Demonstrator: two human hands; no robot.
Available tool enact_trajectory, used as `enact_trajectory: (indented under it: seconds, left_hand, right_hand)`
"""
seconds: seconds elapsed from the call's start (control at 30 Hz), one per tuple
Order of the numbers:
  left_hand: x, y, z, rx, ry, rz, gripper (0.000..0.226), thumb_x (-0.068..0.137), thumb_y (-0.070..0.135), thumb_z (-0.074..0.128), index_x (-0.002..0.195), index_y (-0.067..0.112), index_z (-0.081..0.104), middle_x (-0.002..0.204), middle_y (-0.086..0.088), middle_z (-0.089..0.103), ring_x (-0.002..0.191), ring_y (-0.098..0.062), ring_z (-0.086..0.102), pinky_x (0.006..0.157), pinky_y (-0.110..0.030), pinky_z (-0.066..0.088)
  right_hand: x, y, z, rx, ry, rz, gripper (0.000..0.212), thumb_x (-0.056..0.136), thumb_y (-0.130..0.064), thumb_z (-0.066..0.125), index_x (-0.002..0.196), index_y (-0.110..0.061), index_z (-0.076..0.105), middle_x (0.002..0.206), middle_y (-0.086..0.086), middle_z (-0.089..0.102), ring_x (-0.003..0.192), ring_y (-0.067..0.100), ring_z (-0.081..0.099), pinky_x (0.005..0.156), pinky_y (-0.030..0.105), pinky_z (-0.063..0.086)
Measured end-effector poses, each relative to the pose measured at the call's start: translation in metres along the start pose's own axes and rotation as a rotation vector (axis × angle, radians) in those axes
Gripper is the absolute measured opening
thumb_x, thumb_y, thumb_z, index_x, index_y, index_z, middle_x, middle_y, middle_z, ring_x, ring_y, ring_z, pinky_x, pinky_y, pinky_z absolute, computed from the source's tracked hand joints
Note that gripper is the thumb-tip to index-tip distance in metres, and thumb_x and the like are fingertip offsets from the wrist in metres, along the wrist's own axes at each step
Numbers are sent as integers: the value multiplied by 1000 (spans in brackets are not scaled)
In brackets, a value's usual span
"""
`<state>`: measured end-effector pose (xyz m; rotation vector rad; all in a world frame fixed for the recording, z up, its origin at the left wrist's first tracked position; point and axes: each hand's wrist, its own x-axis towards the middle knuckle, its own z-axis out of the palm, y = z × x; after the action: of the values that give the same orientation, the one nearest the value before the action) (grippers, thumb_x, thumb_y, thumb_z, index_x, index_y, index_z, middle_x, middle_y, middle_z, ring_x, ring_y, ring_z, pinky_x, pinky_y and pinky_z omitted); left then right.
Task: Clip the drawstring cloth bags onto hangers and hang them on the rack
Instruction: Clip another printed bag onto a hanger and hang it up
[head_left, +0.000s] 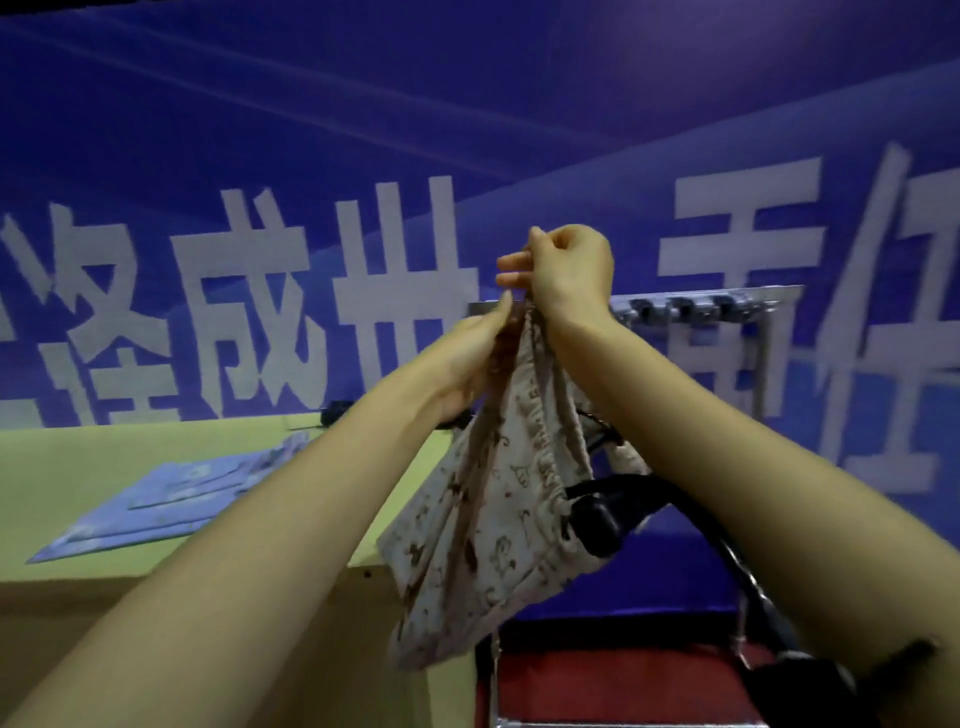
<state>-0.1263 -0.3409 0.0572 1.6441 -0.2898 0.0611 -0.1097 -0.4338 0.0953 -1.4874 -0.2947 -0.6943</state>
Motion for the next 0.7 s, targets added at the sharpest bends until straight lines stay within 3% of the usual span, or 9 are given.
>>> enact_trajectory:
  seconds: [0.13,0.27,0.4,0.47,0.53,0.6,0.63,0.7]
  left_hand:
    - [10,-10,33,-112,-160,3,42,96,48,38,95,19,68,92,-4,71,93,-18,66,93,-36,51]
    - [12,-2,72,-150,-335,104,44,99,46,27,114,21,59,90,5,74,83,-6,70,77,-23,56]
    - [19,-17,76,-127,-383,82,56,95,57,21,112,24,63,111,-5,66,111,-30,58,101,-42,41]
    - [24,-31,76,-16,-334,5,61,92,60,24,113,19,64,114,-5,66,116,-29,57,106,-41,35]
    - [32,-46,81,172,-318,-79,59,93,57,24,115,14,59,112,-3,62,109,-22,58,90,-29,41]
    - [36,-59,89,308,-325,-156,51,90,62,28,94,22,59,98,2,61,84,-11,58,69,-21,40]
    - [44,-69,92,383,-314,-144,47,86,65,34,90,26,59,100,2,64,79,-6,58,66,-18,41]
    - [54,-84,95,574,-332,-70,49,85,64,42,100,23,64,106,-1,67,83,-8,61,72,-20,46]
  right_hand:
    - [5,2,-29,-73,93,-57,29,98,-24,44,71,-14,51,67,-4,70,55,11,68,63,33,53]
    - [21,-20,-57,-95,120,-125,30,98,-20,42,70,-13,49,66,-6,69,52,9,66,64,29,51]
    - [31,-18,-74,-195,148,-131,21,99,-18,39,83,-11,51,85,-2,72,56,9,67,62,29,51]
    - [38,-3,-79,-244,174,-98,19,100,-18,38,85,-13,49,91,1,73,56,11,66,59,30,48]
    - [46,13,-84,-273,188,-59,16,100,-18,38,88,-14,49,94,2,73,58,12,64,59,30,47]
    - [53,26,-88,-297,176,-33,15,98,-16,40,94,-11,53,91,2,74,59,15,60,64,36,51]
    - [57,31,-90,-296,155,-25,15,97,-15,41,95,-10,55,90,2,74,55,14,55,62,36,50]
    - [64,41,-93,-279,103,-12,16,96,-13,44,95,-7,59,85,3,74,44,10,44,54,31,45]
